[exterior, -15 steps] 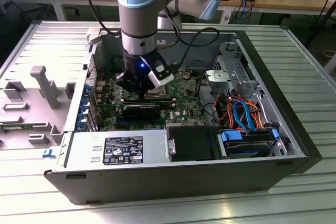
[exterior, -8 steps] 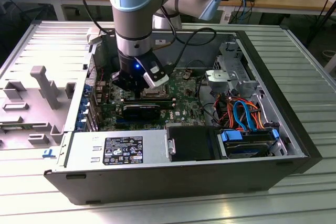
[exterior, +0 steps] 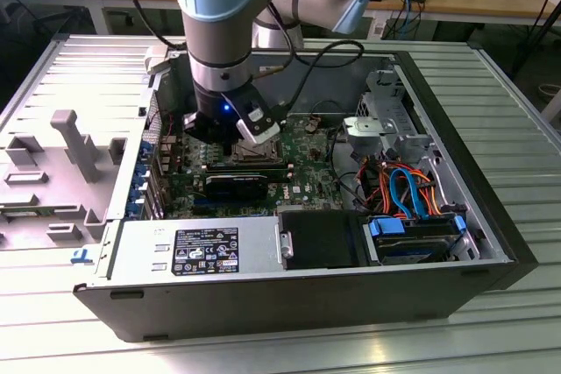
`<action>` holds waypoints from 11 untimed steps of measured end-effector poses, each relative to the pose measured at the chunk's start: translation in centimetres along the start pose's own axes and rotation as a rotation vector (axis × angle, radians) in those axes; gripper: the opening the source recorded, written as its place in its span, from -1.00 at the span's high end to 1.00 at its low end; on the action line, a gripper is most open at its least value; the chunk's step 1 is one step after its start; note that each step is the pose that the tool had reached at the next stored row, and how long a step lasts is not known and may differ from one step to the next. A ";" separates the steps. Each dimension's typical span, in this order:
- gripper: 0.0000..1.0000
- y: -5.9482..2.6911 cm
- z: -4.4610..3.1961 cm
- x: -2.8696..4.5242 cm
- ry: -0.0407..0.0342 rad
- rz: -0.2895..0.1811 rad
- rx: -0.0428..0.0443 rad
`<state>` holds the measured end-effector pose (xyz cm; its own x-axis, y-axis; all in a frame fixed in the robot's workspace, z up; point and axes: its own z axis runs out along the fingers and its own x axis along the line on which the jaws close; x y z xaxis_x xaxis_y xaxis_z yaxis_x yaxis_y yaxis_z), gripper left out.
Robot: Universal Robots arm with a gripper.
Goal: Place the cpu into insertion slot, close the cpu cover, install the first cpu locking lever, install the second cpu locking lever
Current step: 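Install the second cpu locking lever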
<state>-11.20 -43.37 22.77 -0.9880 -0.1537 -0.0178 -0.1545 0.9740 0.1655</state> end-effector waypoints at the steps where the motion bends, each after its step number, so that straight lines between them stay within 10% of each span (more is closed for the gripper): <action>1: 0.79 0.12 -0.69 -0.02 0.0001 0.000 0.0001; 6: 0.79 0.50 -3.14 -0.26 0.0029 0.000 -0.0032; 11: 0.79 0.23 -3.50 -2.11 0.0485 0.009 -0.0293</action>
<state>-9.12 -43.40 26.29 -0.9876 -0.1539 0.0314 -0.1450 0.9702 0.1943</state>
